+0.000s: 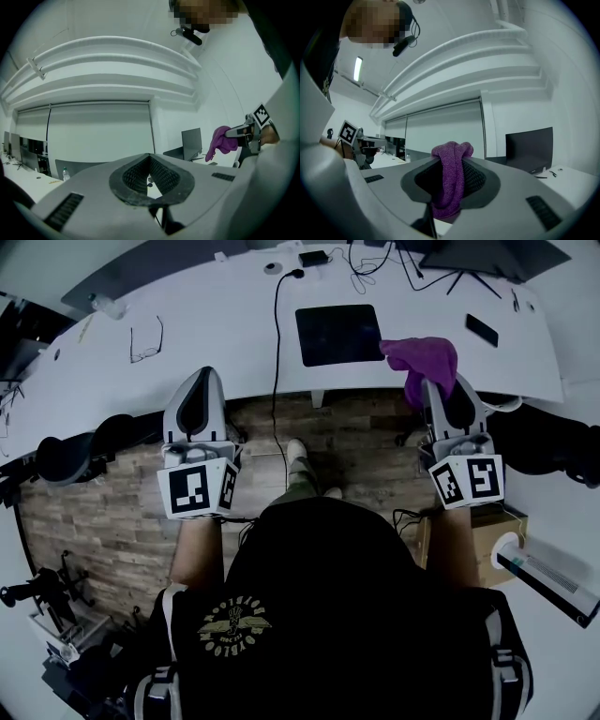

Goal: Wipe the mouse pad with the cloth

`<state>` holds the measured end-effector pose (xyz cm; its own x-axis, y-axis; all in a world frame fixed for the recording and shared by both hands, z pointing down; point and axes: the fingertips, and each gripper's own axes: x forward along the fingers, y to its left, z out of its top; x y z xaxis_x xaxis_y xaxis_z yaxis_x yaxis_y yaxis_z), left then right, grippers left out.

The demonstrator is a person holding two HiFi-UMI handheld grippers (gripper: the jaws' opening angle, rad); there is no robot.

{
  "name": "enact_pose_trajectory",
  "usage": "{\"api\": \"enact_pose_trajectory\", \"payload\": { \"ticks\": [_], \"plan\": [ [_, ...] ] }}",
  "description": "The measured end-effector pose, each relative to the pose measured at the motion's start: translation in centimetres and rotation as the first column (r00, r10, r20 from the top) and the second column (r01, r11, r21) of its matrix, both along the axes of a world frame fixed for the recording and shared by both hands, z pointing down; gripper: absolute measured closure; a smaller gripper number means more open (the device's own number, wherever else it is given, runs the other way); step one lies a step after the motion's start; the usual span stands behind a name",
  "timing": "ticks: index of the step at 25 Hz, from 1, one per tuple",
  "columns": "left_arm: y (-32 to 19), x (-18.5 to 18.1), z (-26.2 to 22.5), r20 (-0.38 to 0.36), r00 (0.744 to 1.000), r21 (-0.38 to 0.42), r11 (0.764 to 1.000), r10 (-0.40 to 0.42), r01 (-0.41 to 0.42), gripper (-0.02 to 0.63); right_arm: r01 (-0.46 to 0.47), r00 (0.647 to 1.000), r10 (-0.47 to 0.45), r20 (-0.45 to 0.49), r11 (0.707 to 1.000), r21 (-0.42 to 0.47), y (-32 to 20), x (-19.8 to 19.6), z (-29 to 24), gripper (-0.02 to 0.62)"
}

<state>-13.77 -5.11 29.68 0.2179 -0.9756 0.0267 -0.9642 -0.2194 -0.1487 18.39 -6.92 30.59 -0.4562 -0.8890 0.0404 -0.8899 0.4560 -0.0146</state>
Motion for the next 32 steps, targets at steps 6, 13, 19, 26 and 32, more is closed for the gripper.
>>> {"api": "enact_pose_trajectory", "payload": {
  "ticks": [6,13,19,26,32],
  "plan": [
    [-3.0,-1.6,0.7,-0.004,1.000,-0.020,1.000,0.005,-0.005,0.604,0.014,1.000,-0.014,-0.013,1.000,-0.004,-3.1,-2.1,-0.1,0.499],
    [-6.6,-4.0,0.6,-0.019,1.000,-0.010,1.000,0.021,-0.021,0.604,0.005,0.999,-0.004,-0.033,1.000,0.012,-6.4,-4.6,-1.3,0.499],
    [-9.7,-5.6,0.5,-0.039,0.997,0.007,0.998,0.066,-0.066,0.604,-0.029,0.999,0.030,-0.039,0.999,0.032,-8.2,-6.3,-2.9,0.499],
    [-11.7,-4.8,1.4,-0.076,0.989,-0.005,0.992,0.128,-0.129,0.604,-0.056,0.997,0.057,-0.051,0.998,0.030,-9.0,-6.8,-3.9,0.499],
    [-13.5,-4.2,2.0,-0.069,0.987,-0.017,0.989,0.142,-0.144,0.604,-0.052,0.998,0.053,-0.040,0.998,0.024,-10.7,-7.1,-3.5,0.499]
  ]
}}
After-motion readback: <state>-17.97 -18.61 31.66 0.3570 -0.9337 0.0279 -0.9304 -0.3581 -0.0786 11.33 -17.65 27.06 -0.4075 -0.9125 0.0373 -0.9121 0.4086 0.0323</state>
